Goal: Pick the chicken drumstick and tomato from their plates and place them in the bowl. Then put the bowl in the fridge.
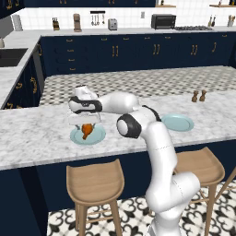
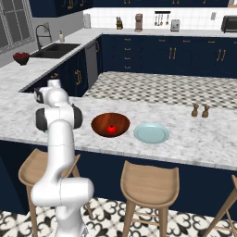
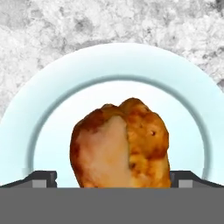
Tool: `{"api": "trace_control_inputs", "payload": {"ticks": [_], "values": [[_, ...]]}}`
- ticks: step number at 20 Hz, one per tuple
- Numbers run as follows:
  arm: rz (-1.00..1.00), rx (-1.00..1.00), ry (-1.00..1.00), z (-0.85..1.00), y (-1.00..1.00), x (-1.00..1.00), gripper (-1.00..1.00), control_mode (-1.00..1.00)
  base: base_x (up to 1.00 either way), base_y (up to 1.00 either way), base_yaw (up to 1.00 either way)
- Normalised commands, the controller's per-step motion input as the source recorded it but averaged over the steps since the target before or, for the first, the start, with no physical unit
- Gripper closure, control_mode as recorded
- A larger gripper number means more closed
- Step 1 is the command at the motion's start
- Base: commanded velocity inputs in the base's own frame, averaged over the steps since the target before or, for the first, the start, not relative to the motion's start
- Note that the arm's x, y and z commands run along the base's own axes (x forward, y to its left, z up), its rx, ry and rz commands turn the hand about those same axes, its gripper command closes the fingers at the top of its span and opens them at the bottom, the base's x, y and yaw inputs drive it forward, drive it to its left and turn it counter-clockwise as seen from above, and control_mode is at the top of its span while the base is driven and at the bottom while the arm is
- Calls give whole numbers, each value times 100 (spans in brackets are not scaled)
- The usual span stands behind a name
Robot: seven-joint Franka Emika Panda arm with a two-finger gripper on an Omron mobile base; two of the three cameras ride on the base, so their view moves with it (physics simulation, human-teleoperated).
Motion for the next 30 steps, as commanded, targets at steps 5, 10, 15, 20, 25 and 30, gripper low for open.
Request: {"api": "trace_control_inputs", "payload": {"ticks": [5,10,15,20,25,30], "values": [[0,0,12,-62,-43,-22,-100,-100,0,0,0],[0,0,10,-53,-15,-20,100,-100,0,0,0],[0,8,-11,-9,-22,-84,100,-100,0,0,0],[0,6,-35,71,-47,-93,100,-100,0,0,0],[-3,3,-30,67,-96,-24,100,-100,0,0,0],[-7,10,-2,19,-100,-1,100,-100,0,0,0]]}}
